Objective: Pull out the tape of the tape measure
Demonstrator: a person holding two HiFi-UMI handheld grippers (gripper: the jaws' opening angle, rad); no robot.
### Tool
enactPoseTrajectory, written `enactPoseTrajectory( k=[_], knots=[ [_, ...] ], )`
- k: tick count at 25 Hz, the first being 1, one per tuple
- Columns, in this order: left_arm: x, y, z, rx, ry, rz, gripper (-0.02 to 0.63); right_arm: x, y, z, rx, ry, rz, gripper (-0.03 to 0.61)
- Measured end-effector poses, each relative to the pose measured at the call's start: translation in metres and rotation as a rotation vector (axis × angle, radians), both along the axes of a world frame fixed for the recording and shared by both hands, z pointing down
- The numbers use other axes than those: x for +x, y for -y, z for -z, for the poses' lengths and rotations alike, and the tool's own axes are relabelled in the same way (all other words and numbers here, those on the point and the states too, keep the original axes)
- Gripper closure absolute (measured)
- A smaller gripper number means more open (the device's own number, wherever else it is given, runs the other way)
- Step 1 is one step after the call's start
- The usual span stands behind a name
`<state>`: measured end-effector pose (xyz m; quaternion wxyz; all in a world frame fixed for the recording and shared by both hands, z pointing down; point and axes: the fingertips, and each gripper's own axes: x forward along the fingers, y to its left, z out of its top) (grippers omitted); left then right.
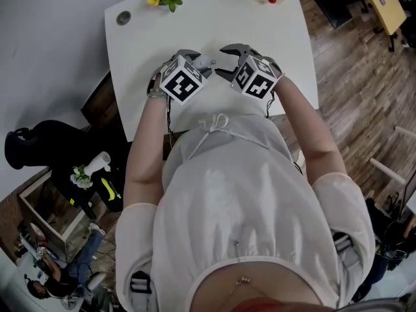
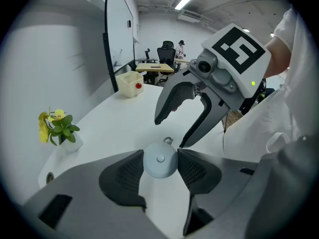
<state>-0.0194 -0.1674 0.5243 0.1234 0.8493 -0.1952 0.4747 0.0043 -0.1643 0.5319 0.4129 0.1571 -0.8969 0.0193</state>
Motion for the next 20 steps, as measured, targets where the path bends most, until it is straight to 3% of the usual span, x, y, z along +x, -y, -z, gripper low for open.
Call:
enactPoseTrajectory(
  k=[6,15,20],
  knots=[
    [0.012,-0.008,-0.002,-0.039,0.012,-0.065,0.385,-0.007,-0.009,-0.007,-0.013,-0.072,0.110,0.406],
    [0.016,-0.008,-0.009,-0.076,0.029,-0.081,0.385,-0.005,-0.018,-0.017,-0.015,-0.128,0.204,0.560],
    [0.015,-0.007,-0.012,-0.074,0.021,-0.066,0.385,-0.004,-0.016,-0.020,-0.042,-0.136,0.209,0.561]
  ],
)
